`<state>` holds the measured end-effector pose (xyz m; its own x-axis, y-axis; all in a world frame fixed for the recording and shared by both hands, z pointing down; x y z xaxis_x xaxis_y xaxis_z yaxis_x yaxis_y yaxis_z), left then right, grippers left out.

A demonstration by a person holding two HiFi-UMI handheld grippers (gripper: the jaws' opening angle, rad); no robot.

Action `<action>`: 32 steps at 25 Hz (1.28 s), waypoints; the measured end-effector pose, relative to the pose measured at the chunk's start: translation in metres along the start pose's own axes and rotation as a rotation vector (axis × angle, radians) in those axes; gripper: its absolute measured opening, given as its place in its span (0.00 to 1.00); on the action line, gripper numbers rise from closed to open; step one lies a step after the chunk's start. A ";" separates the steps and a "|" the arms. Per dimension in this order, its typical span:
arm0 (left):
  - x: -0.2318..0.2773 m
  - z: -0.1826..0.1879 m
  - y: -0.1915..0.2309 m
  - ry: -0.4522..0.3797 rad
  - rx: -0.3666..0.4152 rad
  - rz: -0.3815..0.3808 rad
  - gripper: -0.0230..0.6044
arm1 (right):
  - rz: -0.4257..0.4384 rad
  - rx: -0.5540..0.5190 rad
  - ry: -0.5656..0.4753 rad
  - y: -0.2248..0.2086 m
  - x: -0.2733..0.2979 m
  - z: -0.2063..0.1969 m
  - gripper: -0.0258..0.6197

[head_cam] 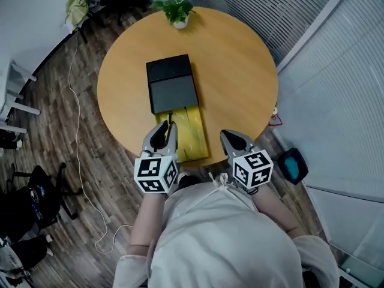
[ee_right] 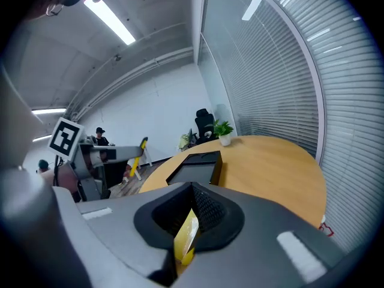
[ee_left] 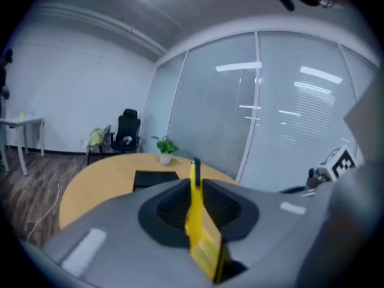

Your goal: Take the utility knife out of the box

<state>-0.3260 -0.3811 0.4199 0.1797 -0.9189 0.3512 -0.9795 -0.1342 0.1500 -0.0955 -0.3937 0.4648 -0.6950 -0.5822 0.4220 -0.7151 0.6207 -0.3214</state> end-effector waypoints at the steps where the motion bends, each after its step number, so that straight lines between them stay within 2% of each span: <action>1: -0.008 0.013 -0.003 -0.053 0.020 0.007 0.14 | 0.005 -0.013 -0.017 0.002 0.001 0.007 0.04; 5: -0.036 0.050 -0.008 -0.201 0.067 0.033 0.14 | 0.047 -0.060 -0.111 0.016 0.000 0.046 0.04; 8: -0.045 0.059 -0.009 -0.238 0.080 0.044 0.14 | 0.080 -0.098 -0.181 0.030 -0.003 0.071 0.04; 13: -0.044 0.056 -0.007 -0.229 0.083 0.053 0.14 | 0.098 -0.139 -0.216 0.044 -0.002 0.084 0.04; 21: -0.040 0.055 -0.007 -0.218 0.088 0.057 0.14 | 0.015 -0.222 -0.206 0.047 -0.004 0.085 0.04; 32: -0.029 0.043 -0.012 -0.174 0.086 0.049 0.14 | 0.015 -0.184 -0.192 0.041 -0.003 0.079 0.04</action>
<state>-0.3231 -0.3686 0.3683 0.1203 -0.9743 0.1905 -0.9922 -0.1119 0.0541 -0.1284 -0.4079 0.3831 -0.7195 -0.6502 0.2441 -0.6911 0.7050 -0.1593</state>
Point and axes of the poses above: the fingertips, and each gripper's own axes: x forward along the fingers, y to its left, z out of its top, the point moved 8 cm from there along -x, backward along the fingers, and after that the axes turned 4 degrees about z, right-handed, at the moved point
